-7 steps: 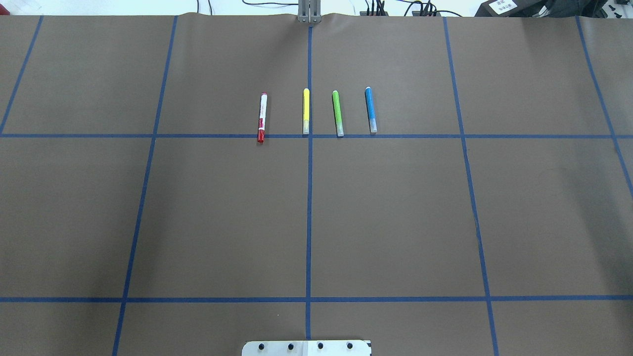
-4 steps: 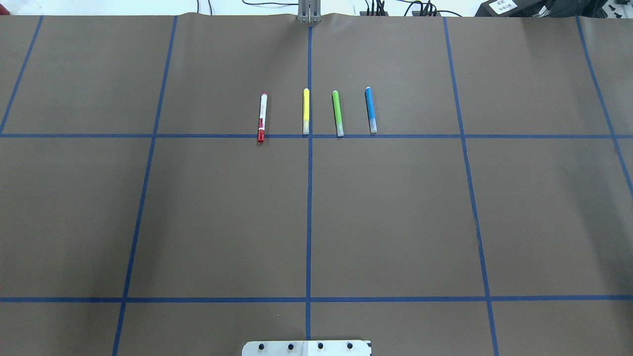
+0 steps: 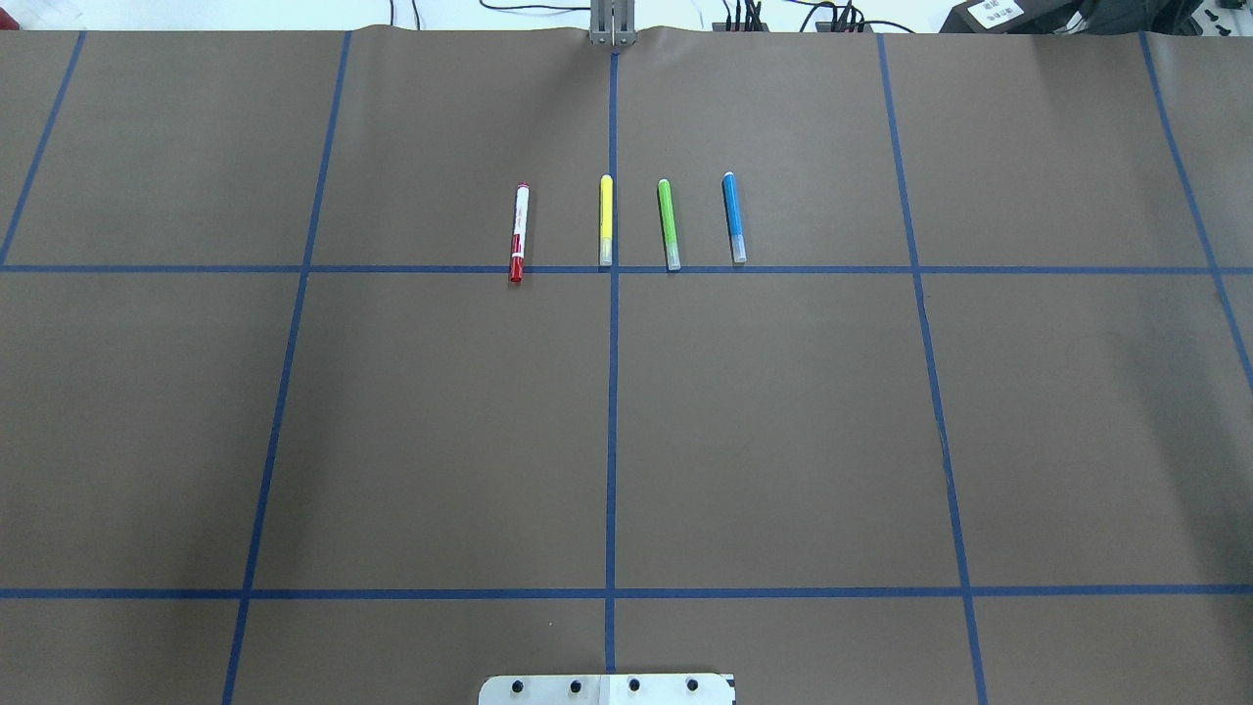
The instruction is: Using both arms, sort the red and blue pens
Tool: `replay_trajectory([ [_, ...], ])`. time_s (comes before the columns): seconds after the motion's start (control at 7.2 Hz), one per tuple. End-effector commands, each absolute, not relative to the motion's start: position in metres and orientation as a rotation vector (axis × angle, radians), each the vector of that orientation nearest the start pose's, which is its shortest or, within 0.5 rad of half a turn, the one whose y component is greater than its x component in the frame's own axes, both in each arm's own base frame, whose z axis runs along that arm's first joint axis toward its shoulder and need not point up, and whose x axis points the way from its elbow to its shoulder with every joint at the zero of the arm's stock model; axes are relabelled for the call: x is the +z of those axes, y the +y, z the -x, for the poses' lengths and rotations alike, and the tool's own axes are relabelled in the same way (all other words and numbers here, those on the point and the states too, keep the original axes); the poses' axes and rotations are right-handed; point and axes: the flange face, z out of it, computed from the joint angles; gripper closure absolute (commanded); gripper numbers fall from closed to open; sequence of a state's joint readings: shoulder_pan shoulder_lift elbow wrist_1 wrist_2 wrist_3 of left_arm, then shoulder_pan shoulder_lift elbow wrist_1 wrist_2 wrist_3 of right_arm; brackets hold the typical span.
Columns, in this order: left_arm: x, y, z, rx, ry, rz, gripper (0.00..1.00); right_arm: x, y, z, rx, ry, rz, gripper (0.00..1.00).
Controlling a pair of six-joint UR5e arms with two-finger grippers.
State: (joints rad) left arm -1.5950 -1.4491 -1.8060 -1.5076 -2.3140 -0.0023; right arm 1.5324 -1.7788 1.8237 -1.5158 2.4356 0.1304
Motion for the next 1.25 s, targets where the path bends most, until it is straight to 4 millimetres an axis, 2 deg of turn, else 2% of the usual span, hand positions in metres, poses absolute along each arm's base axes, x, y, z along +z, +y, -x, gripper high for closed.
replay_trajectory([
  [0.0,0.601,-0.444,0.077,-0.001,0.74,-0.07,0.0,0.617,-0.411,-0.042,0.044,-0.869,-0.017,0.01],
  [0.83,0.603,-0.444,0.077,0.0,0.734,-0.068,0.0,0.613,-0.415,-0.042,0.04,-0.868,-0.028,0.01],
  [0.97,0.599,-0.446,0.076,-0.003,0.739,-0.076,0.0,0.6,-0.43,-0.042,0.026,-0.86,-0.06,0.01],
  [1.11,0.599,-0.445,0.076,0.001,0.74,-0.077,0.0,0.581,-0.455,-0.038,0.005,-0.853,-0.091,0.01],
])
